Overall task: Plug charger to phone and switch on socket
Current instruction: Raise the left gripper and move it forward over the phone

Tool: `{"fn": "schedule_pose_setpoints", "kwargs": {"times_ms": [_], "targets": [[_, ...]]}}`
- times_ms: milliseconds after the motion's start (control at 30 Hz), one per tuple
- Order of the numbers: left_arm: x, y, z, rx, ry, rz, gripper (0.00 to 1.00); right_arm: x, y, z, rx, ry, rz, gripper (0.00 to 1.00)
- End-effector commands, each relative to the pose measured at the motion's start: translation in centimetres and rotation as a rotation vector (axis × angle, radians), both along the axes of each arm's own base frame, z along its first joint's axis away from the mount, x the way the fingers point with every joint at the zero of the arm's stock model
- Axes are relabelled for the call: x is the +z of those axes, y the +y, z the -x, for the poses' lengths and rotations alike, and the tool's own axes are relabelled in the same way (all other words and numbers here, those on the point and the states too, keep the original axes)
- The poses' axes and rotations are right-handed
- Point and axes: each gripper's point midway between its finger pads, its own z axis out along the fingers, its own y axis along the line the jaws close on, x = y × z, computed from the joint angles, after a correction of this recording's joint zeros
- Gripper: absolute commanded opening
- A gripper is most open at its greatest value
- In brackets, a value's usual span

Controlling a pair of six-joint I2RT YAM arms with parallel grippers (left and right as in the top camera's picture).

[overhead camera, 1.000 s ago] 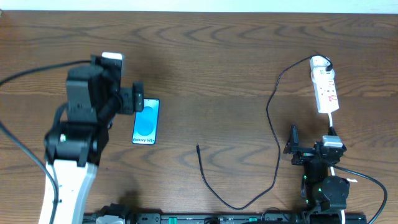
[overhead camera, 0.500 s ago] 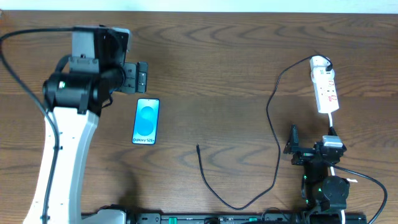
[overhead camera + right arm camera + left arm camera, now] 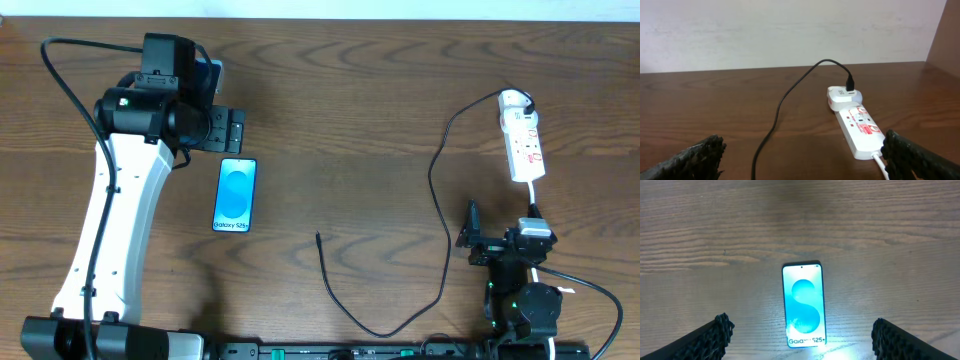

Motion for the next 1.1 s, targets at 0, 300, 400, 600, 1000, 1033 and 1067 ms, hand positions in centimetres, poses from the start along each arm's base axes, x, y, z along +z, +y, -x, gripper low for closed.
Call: {"fn": "schedule_pose_setpoints", "kwargs": {"times_ms": [0, 300, 400, 600, 1000, 1033, 1067], "targets": [[0.3, -0.3, -0.2, -0.018, -0.007, 0.000, 0.92, 0.0, 0.0, 0.0, -0.005, -0.003, -0.012, 0.99], [0.2, -0.2, 0.1, -0.017, 0.007, 0.000, 0.94, 0.0, 0.0, 0.0, -0.005, -0.004, -0.012, 0.99], [0.1, -0.2, 0.3, -0.015, 0.013, 0.000, 0.97, 0.0, 0.0, 0.0, -0.005, -0.004, -0.012, 0.99], [-0.1, -0.4, 0.8, -0.021, 0.038, 0.012, 0.98, 0.0, 0.0, 0.0, -0.005, -0.004, -0.012, 0.99], [-2.6, -0.4, 1.5, -0.021, 0.109, 0.005, 0.98, 0.0, 0.0, 0.0, -0.005, -0.004, -0.013, 0.99], [-2.9, -0.3, 1.6, -0.020, 0.117, 0.005, 0.98, 0.0, 0.0, 0.0, -0.005, -0.004, -0.012, 0.99], [-3.2, -0.3, 1.6, -0.020, 0.123, 0.004, 0.98, 0.0, 0.0, 0.0, -0.005, -0.004, -0.013, 0.99]]}}
